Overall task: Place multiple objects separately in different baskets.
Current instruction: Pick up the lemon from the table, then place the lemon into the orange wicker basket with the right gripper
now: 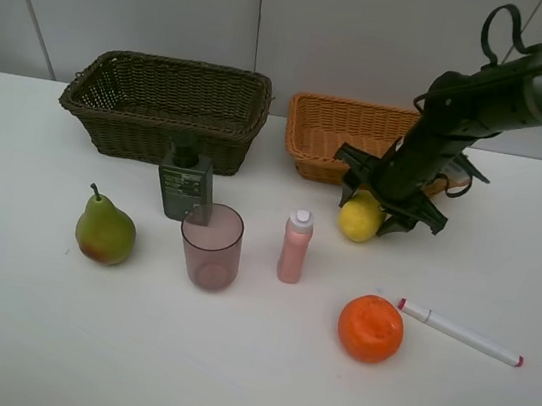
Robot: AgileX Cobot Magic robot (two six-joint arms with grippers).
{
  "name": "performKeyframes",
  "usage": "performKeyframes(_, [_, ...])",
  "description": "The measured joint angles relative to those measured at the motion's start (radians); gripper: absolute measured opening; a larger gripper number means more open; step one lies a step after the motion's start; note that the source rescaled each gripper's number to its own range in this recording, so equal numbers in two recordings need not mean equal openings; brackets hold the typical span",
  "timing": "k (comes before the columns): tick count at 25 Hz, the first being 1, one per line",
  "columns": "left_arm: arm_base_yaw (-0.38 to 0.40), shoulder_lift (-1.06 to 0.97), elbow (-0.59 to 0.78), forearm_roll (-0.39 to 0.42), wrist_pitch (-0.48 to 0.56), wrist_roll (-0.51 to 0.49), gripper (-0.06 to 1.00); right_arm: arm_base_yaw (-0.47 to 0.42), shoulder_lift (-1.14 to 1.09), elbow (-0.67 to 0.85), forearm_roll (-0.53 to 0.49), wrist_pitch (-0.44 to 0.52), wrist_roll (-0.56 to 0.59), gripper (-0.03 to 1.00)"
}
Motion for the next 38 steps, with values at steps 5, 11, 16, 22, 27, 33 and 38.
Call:
performKeyframes(5, [0.000, 0.000, 0.000, 0.000, 0.000, 0.000, 1.00, 0.000, 0.000, 0.000, 0.000, 0.000, 0.000, 0.58])
performKeyframes(11, [0.000, 0.000, 0.000, 0.000, 0.000, 0.000, 1.00, 0.000, 0.000, 0.000, 0.000, 0.013, -0.003, 0.58])
performKeyframes(16, [0.000, 0.000, 0.000, 0.000, 0.000, 0.000, 1.00, 0.000, -0.029, 0.002, -0.012, 0.052, -0.005, 0.58])
performKeyframes(22, [0.000, 0.000, 0.000, 0.000, 0.000, 0.000, 1.00, 0.000, -0.139, 0.003, -0.033, 0.083, -0.009, 0.58])
performKeyframes(27, [0.000, 0.000, 0.000, 0.000, 0.000, 0.000, 1.00, 0.000, -0.215, 0.003, -0.078, 0.074, -0.043, 0.58])
performKeyframes(33, [0.000, 0.000, 0.000, 0.000, 0.000, 0.000, 1.00, 0.000, -0.223, -0.073, -0.136, 0.037, -0.143, 0.58])
performKeyframes(38, [0.000, 0.000, 0.000, 0.000, 0.000, 0.000, 1.00, 0.000, -0.223, -0.101, -0.217, -0.076, -0.171, 0.58])
